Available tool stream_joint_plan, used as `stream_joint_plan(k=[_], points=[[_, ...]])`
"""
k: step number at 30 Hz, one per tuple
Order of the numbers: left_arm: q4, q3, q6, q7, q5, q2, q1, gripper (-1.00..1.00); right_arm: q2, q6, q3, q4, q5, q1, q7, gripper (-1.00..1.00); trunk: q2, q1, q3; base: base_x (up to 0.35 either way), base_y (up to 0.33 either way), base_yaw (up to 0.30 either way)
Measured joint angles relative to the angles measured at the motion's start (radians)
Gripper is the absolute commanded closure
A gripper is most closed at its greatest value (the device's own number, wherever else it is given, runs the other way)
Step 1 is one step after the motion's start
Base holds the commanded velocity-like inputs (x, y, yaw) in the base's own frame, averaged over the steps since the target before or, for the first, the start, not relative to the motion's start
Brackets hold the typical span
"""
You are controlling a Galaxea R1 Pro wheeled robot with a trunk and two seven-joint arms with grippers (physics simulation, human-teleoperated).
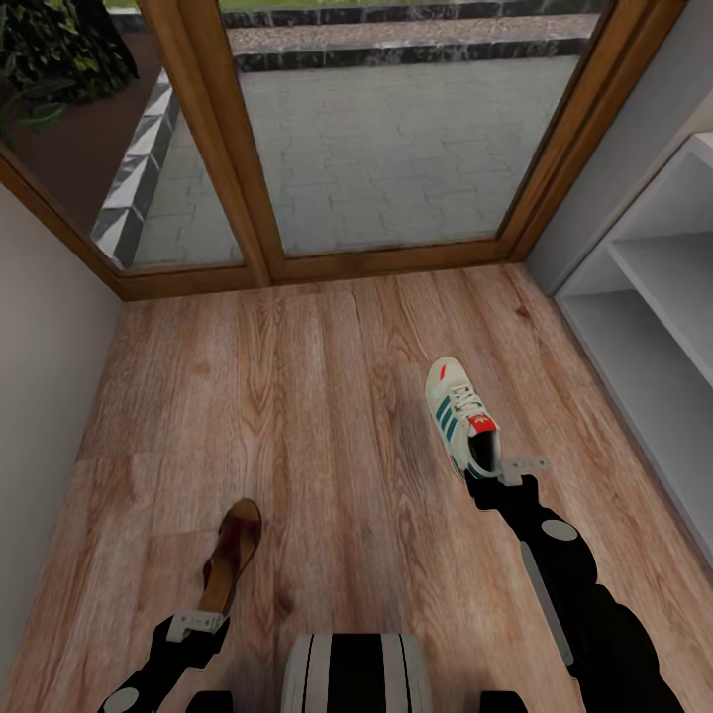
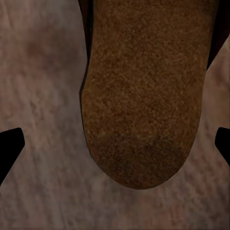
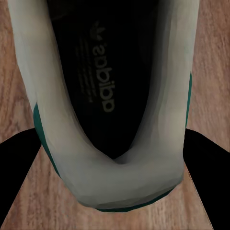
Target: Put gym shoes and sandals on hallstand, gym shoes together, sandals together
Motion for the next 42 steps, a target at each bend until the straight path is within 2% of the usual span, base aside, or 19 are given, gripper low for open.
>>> stream_joint_plan(k=[16,29,42], points=[[-0.005,-0.002,0.000,-0.001,-0.001,-0.001,0.001,-1.00,0.000,0.001,0.000,-0.001,0.000,0.000,-0.001,1.00,0.000,0.000,0.000,0.008,0.000,-0.045],[-0.004,-0.001,0.000,-0.001,0.000,0.000,0.001,-1.00,0.001,0.001,0.000,-0.001,0.000,0.000,-0.001,1.00,-0.003,0.006,-0.059,0.000,0.000,-0.007],[-0.003,-0.002,0.000,-0.001,0.000,0.000,0.001,-1.00,0.001,0.001,0.000,-0.002,0.000,0.000,-0.001,1.00,-0.003,0.006,-0.062,0.002,0.000,0.000]])
